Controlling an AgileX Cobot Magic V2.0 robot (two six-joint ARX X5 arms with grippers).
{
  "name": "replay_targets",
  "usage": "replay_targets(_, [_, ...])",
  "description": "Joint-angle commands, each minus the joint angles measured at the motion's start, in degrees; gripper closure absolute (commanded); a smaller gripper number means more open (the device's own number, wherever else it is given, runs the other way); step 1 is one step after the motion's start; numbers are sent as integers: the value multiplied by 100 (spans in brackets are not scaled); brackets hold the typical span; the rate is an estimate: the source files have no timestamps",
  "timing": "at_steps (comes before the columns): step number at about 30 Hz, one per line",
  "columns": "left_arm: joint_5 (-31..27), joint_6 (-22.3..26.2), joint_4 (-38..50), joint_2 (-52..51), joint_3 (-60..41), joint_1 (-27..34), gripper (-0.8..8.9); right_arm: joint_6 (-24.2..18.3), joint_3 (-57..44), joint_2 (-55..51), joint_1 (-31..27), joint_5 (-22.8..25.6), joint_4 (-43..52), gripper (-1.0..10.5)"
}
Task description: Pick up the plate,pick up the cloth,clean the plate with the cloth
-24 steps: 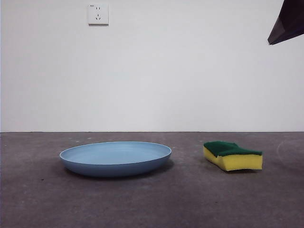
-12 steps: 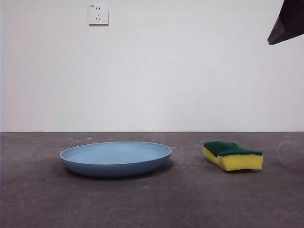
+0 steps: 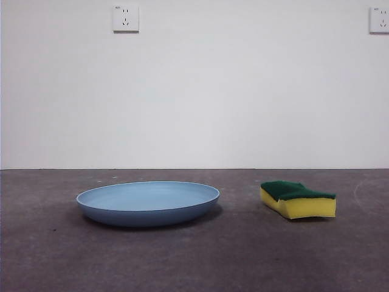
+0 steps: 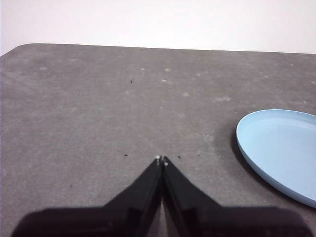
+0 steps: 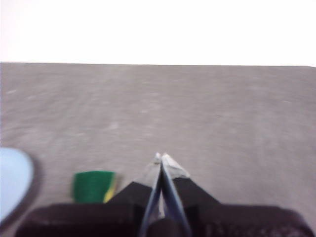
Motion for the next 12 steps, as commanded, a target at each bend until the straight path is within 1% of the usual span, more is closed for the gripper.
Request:
replay_targets(1, [-9, -33, 22, -7, -76, 15, 817, -37, -544, -413, -221, -15, 31, 946])
replay_targets(3, [-9, -33, 22, -7, -76, 15, 817, 48, -1062, -780, -310, -17, 310, 946])
replay_targets(6, [-9, -33, 22, -7, -76, 15, 817, 66, -1801, -1255, -323, -83, 946, 946])
replay_targets(9, [-11, -33, 22, -7, -76, 15, 817, 66, -2367, -1665, -323, -422, 1373, 946])
replay_targets(12, [-11, -33, 22, -7, -76, 15, 817, 85, -2756, -2046, -321, -625, 1408, 946])
